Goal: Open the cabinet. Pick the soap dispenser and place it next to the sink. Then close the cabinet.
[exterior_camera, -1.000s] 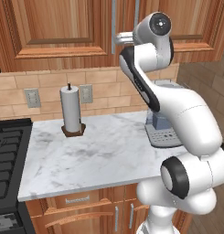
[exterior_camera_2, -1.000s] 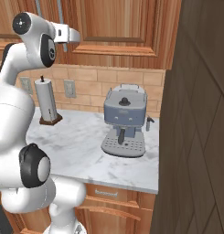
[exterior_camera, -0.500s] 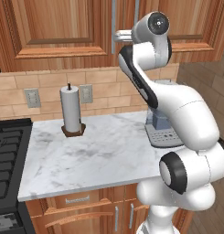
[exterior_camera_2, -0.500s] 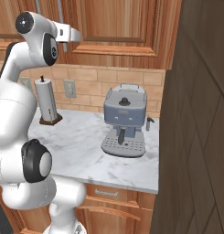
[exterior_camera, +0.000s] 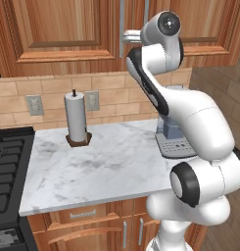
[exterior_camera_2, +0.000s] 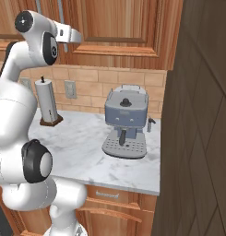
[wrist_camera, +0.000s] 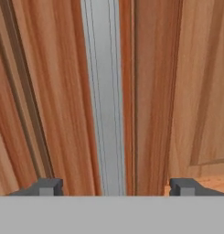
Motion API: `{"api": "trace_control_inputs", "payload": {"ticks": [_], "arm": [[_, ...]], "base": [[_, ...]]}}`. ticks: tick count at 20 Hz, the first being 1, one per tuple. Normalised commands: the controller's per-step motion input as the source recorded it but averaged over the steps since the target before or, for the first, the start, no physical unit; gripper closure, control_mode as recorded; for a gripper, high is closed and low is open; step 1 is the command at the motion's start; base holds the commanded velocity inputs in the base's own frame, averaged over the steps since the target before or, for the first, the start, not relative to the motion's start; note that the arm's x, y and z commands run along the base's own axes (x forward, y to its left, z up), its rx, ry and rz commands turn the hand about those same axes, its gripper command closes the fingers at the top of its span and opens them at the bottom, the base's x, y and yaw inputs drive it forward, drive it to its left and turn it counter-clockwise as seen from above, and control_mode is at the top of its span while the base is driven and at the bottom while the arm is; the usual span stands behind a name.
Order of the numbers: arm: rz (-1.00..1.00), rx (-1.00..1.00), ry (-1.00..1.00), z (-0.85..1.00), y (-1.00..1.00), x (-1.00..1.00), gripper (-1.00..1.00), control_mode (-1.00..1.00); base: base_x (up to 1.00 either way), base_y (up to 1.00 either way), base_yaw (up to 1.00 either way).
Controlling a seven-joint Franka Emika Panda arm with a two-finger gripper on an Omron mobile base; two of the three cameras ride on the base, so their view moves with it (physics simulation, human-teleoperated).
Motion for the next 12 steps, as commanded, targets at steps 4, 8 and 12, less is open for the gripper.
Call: {"api": "trace_control_inputs", "payload": {"ticks": [4, 8, 12], "arm": [[0.00, 0.00, 0.00, -0.12, 0.00, 0.41, 1.00, -1.00], [0.00, 0.00, 0.00, -0.06, 0.00, 0.31, 1.00, -1.00], [0.01, 0.00, 0.00, -0.01, 0.00, 0.12, 1.00, -1.00]], "base": [[0.00, 0.00, 0.00], [0.00, 0.00, 0.00], [0.00, 0.00, 0.00]]}}
